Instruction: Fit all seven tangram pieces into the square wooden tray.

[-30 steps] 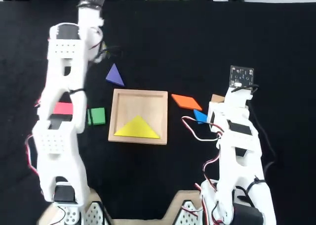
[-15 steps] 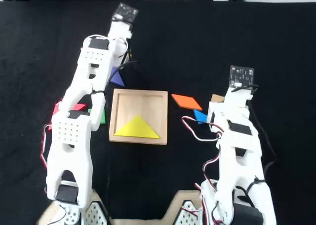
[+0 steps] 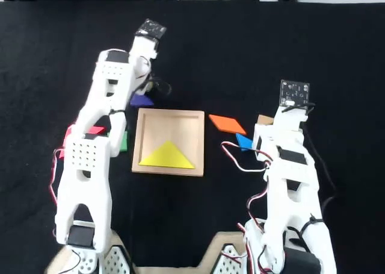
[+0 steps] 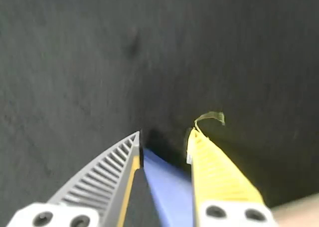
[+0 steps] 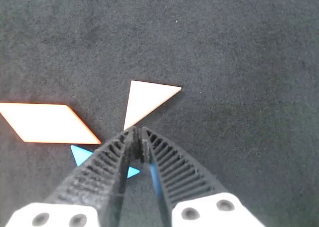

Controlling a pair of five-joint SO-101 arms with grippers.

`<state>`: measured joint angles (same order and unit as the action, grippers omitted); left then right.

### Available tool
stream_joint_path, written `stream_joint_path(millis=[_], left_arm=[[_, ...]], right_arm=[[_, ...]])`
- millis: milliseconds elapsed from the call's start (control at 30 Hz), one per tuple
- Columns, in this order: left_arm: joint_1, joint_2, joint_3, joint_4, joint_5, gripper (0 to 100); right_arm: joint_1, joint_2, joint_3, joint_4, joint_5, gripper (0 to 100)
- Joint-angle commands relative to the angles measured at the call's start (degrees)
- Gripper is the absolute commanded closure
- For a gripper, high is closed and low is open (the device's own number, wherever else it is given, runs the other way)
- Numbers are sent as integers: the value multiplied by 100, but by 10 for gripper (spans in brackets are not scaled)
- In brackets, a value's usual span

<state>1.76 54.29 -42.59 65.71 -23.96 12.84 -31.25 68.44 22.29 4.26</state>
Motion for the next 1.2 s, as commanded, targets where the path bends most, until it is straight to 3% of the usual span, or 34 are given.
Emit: stream_joint_path(millis=[0, 233, 533, 733, 800, 1000, 1067, 1167], left_arm=[[-374, -88, -470, 1538, -782, 841], [-752, -88, -1165, 3499, -1565, 842], [-1385, -281, -998, 3516, -1723, 842], [-1622, -1969, -347, 3516, -1723, 842], [-1736, -2699, 119, 3516, -2048, 842], [-2334, -4958, 2888, 3446, -4563, 842], [-2580, -5477, 3837, 2919, -4765, 842], [-2993, -5952, 5288, 1407, -4809, 841]], right_arm=[[-97, -119, -66, -114, 9, 987], [-97, -119, -66, -114, 9, 987], [-97, -110, -22, -281, 9, 987], [-97, -110, 31, -352, 9, 987], [-97, -110, 31, -352, 9, 987], [-97, -110, 31, -352, 9, 987], [-97, -110, 31, -352, 9, 987], [-97, -110, 40, -334, 9, 987]])
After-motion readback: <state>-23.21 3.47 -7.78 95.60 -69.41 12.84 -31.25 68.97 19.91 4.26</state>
